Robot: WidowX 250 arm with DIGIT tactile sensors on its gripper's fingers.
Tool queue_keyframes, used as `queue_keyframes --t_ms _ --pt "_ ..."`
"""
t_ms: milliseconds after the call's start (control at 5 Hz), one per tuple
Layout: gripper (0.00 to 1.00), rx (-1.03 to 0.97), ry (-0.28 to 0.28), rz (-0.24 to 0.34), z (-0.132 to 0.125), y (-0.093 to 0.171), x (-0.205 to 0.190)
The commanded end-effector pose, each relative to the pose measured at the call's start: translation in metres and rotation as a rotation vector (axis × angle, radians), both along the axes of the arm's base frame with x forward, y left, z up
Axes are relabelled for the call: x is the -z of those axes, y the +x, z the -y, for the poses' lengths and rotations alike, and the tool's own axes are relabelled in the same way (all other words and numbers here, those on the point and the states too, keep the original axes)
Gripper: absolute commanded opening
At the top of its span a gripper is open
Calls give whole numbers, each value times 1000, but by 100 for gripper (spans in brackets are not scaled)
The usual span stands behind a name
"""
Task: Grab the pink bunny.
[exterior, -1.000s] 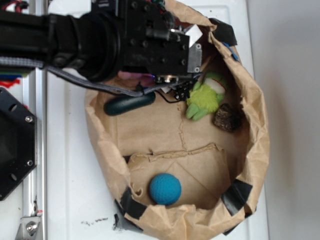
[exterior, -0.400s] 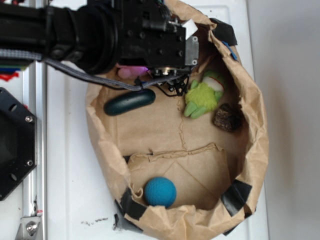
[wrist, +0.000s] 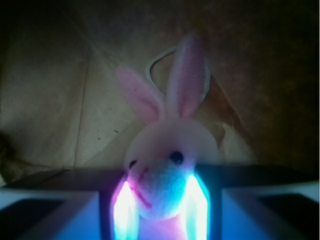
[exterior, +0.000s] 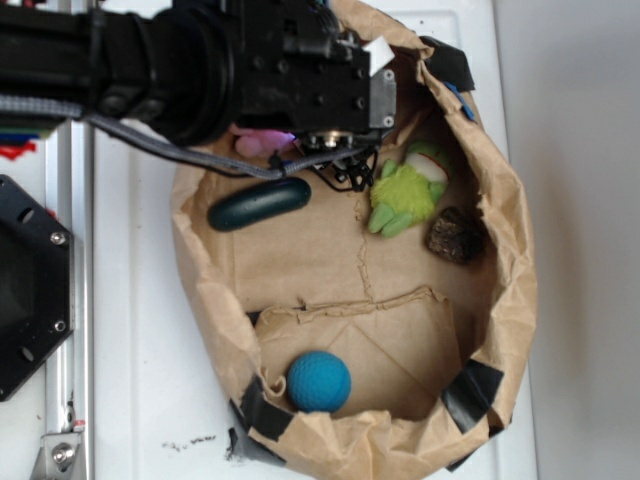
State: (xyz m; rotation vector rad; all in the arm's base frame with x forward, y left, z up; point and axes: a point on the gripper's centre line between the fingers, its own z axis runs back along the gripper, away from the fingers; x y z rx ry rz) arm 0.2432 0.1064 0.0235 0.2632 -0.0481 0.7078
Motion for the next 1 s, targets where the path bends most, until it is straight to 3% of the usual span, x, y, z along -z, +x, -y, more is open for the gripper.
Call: queue_keyframes --t_ms 0,400,800 --pt "0 65 -34 64 11 4 -19" --pt "0 187 -82 200 52 19 -76" --pt "0 210 -108 229 55 23 -86"
